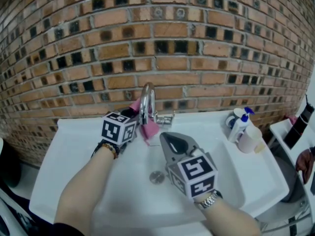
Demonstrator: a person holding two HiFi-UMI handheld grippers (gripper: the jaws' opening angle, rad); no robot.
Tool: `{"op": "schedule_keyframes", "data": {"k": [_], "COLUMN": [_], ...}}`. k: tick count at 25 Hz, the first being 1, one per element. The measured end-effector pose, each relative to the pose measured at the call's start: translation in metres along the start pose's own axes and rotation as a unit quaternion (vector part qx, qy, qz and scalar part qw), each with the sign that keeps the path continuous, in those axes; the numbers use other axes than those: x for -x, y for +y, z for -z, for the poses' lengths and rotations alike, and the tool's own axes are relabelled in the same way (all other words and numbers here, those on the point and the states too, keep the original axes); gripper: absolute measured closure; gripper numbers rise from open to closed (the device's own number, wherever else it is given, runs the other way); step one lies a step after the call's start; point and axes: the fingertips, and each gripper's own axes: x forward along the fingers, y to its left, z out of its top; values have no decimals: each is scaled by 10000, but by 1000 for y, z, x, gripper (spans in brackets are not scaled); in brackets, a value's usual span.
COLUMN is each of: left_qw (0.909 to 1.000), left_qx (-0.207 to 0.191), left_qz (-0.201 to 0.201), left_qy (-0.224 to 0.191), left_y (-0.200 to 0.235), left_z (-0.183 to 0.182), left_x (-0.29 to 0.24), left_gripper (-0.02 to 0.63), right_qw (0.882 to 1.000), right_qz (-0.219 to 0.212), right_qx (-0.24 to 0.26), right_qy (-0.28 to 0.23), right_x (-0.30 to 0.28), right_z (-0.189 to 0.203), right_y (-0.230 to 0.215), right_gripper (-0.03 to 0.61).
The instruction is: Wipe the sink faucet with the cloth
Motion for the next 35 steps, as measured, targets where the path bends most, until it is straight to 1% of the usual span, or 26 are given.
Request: {"op": "schedule_keyframes", "data": {"k": [9, 13, 19, 25, 30, 35], "left_qw": [9993, 9985, 9982, 9976, 9960, 9938], "left_qx": [101, 34, 15, -162, -463, -684], "left_qz": [6, 12, -16, -82, -141, -256], "left_qy": [362, 542, 595, 665, 752, 841], "left_y": [-5, -7, -8, -10, -14, -13], "left_z": [30, 42, 48, 53, 58, 64], "left_x": [-7, -9, -10, -9, -8, -6], "left_gripper": [529, 529, 529, 529, 529, 529], "right_qw": [9999, 9999, 10000, 10000, 10000, 10000], "right_qz": [-95, -99, -24, -16, -5, -32], "right_qx": [4, 2, 3, -7, -5, -17], "right_qy": [41, 56, 43, 37, 41, 58], "right_x": [-1, -1, -1, -1, -1, -2], "right_z": [1, 2, 3, 3, 3, 4], "right_y": [2, 2, 0, -1, -1, -2], "right_gripper": [568, 568, 568, 568, 568, 568]}}
